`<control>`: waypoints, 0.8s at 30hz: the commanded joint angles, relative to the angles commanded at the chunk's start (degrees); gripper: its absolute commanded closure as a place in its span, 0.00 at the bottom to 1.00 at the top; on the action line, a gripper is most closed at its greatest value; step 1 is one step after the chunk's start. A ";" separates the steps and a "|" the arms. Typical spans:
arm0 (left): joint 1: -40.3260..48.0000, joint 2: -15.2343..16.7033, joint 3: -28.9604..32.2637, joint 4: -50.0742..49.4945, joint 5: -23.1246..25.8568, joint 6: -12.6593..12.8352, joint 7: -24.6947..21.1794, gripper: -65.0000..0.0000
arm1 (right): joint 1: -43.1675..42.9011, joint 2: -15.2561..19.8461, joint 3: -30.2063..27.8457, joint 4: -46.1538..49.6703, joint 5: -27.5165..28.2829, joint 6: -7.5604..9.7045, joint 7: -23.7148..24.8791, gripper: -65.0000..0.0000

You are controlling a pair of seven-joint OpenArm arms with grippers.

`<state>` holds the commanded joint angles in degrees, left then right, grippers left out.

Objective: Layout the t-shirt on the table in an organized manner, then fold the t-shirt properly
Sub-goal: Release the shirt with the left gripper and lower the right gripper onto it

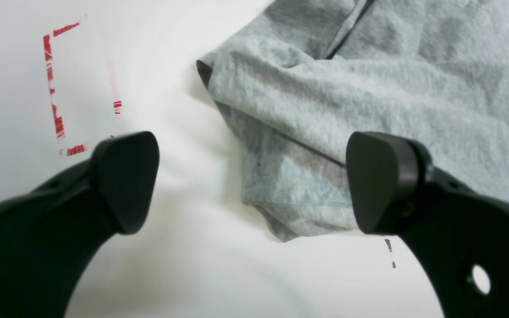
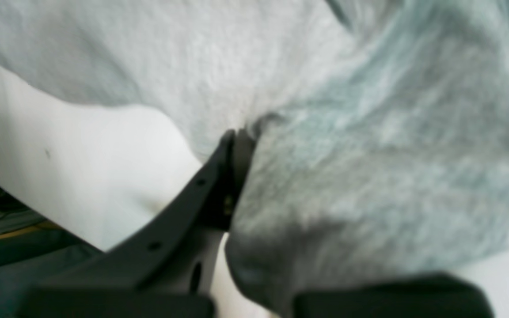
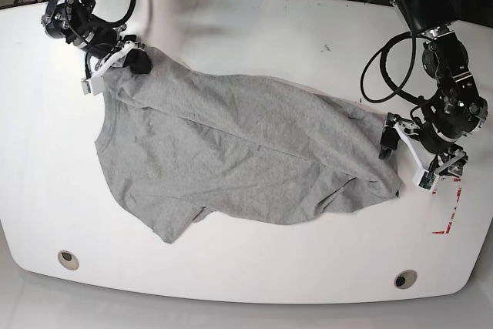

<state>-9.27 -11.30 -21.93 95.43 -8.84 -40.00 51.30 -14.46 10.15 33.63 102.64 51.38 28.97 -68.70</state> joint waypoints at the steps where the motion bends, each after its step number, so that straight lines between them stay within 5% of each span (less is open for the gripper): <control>1: 0.00 0.00 0.00 -0.09 0.00 0.00 0.00 0.00 | 0.62 0.00 0.00 1.05 0.09 -0.62 -0.97 0.98; 10: 0.00 0.09 0.00 -0.09 0.09 0.00 0.00 0.00 | 10.46 -0.35 -0.09 0.44 2.81 -1.93 -6.24 1.00; 24: 0.00 0.00 0.09 -0.09 0.18 0.00 0.00 0.00 | 29.10 -0.26 -4.04 -23.74 2.73 -1.85 -4.66 1.00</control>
<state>-9.27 -11.30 -21.85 95.34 -8.66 -40.00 51.30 14.64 9.89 29.58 78.90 54.11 27.12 -73.36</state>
